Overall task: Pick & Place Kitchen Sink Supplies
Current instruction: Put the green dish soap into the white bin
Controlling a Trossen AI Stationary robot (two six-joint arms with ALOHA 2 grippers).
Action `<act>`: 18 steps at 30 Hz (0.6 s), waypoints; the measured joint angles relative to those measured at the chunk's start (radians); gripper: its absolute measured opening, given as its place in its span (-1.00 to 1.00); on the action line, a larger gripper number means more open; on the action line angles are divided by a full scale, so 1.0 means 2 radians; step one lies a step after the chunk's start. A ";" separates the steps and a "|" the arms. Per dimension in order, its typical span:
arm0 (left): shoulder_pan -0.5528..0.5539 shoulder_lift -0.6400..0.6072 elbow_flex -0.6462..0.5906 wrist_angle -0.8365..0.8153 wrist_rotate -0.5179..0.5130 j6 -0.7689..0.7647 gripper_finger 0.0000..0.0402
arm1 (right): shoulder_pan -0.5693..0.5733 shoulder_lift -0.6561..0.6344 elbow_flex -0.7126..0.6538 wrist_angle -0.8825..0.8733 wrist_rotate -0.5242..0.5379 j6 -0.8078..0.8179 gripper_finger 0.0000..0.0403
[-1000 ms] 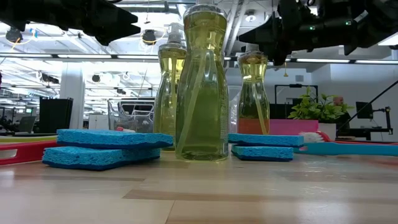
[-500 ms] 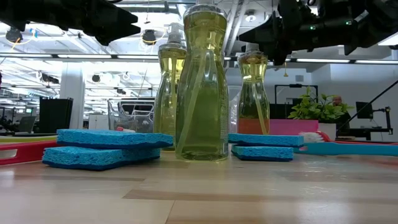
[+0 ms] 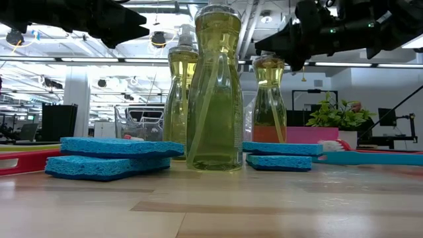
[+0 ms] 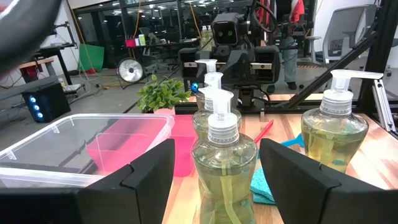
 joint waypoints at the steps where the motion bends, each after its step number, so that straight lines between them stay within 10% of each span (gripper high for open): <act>1: 0.000 0.000 0.000 0.000 0.000 0.000 0.18 | 0.000 0.000 0.000 0.000 0.000 0.000 -0.49; 12: 0.000 0.000 0.000 0.000 0.000 0.000 0.18 | 0.000 0.000 0.000 0.001 0.000 0.008 -0.29; 18: 0.000 0.000 0.000 0.000 0.000 0.000 0.18 | 0.000 0.000 0.000 0.002 0.000 0.012 -0.50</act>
